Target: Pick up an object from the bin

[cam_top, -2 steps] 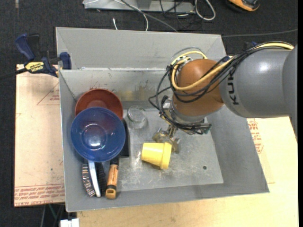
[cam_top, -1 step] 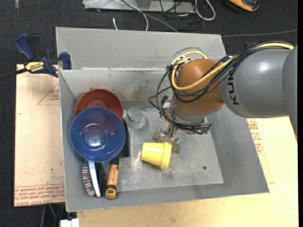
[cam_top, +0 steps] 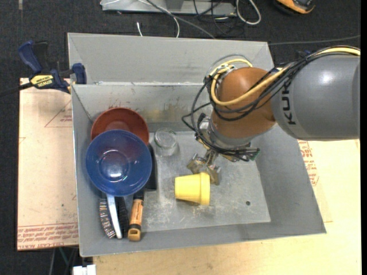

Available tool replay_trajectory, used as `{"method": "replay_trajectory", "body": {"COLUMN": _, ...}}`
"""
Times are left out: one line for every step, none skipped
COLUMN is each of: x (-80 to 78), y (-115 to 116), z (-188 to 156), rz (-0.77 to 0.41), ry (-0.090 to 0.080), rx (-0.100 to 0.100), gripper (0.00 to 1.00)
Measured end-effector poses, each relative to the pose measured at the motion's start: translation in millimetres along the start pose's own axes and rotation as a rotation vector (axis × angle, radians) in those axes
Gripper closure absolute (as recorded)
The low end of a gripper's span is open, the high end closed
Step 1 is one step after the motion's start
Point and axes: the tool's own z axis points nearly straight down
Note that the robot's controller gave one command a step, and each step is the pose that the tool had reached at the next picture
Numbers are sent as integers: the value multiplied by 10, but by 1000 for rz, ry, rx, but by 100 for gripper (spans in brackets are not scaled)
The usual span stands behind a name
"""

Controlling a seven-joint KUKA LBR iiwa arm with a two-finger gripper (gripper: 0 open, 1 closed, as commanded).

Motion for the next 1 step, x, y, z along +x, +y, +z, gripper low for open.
{"method": "replay_trajectory", "body": {"x": -13, "y": -10, "z": -305, "rz": 2, "ry": -4, "rx": 4, "gripper": 100}}
